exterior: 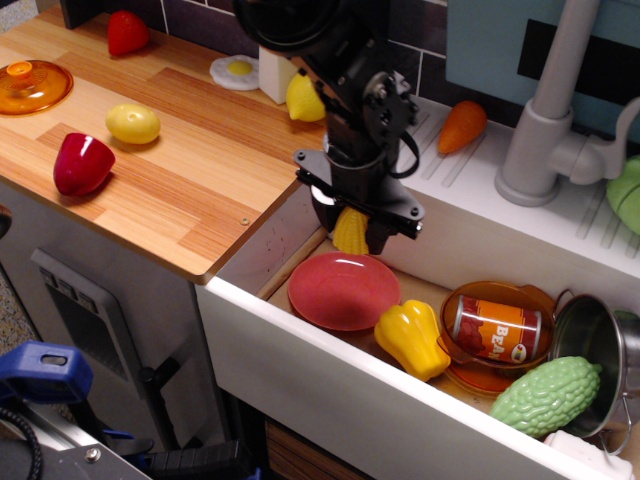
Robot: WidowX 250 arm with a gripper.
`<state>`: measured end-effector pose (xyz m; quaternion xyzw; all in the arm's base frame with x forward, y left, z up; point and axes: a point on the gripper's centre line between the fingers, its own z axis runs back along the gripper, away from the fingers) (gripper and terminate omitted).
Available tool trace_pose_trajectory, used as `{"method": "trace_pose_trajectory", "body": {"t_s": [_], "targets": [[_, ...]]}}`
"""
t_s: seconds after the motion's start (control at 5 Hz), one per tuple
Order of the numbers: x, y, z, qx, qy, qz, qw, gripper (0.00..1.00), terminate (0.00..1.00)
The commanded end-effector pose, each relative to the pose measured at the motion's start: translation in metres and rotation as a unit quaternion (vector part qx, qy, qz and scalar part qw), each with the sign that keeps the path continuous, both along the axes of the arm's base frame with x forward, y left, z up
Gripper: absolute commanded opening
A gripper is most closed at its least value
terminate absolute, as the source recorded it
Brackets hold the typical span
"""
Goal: Put corn on plate
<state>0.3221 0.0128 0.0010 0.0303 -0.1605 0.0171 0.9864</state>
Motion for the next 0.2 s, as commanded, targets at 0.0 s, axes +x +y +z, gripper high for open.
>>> {"method": "trace_pose_trajectory", "body": {"t_s": [0.0], "targets": [[0.0076, 0.0016, 0.0073, -0.018, -0.005, 0.027, 0.9995, 0.00, 1.00]]}}
